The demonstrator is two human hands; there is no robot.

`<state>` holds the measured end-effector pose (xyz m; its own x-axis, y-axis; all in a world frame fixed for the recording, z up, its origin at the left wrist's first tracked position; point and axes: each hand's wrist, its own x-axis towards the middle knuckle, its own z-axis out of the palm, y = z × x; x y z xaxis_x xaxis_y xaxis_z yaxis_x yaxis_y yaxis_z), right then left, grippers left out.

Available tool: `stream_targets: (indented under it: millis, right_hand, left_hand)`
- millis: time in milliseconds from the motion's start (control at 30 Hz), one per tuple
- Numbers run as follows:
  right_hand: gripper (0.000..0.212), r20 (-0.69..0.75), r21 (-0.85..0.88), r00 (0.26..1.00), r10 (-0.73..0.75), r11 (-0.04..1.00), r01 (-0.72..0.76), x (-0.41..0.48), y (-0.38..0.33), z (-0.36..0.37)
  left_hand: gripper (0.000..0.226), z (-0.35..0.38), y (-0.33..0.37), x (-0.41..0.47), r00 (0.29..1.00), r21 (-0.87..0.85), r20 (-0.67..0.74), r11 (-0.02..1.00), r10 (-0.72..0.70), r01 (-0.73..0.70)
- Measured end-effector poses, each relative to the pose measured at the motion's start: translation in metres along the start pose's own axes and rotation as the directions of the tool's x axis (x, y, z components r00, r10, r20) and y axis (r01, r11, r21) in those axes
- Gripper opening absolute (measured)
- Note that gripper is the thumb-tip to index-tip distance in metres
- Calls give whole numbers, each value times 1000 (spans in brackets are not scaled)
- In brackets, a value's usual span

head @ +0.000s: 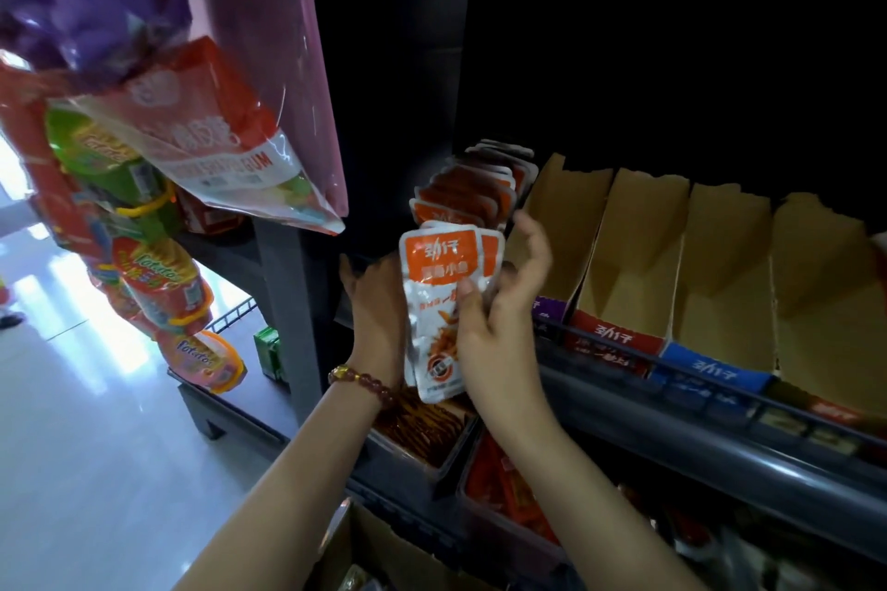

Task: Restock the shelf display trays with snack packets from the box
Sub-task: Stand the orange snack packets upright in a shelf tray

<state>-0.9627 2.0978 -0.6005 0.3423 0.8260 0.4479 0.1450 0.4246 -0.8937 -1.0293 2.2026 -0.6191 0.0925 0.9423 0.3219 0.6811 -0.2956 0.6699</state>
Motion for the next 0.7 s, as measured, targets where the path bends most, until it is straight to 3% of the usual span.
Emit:
stream_targets:
  millis: [100, 200, 400, 633, 700]
  right_hand:
    - [53, -80, -92, 990, -115, 990, 107, 10, -6, -10]
    - [44, -136, -241, 973, -185, 959, 149, 20, -11, -25]
    - [30, -187, -109, 982, -34, 994, 13, 23, -10, -35]
    - [83, -193, -66, 981, -3, 998, -10, 25, -16, -45]
    - [72, -188, -48, 980, 63, 996, -73, 22, -23, -47]
  left_hand:
    - [30, -5, 3, -3, 988, 17, -52, 989, 149, -148]
    - [32, -9, 3, -7, 989, -179, -32, 973, 145, -148]
    - [24, -14, 6, -10, 986, -266, -37, 950, 162, -166]
    - [31, -15, 7, -11, 987, -259, -26, 952, 159, -161]
    - [31, -14, 6, -12, 986, -269, -33, 949, 164, -167]
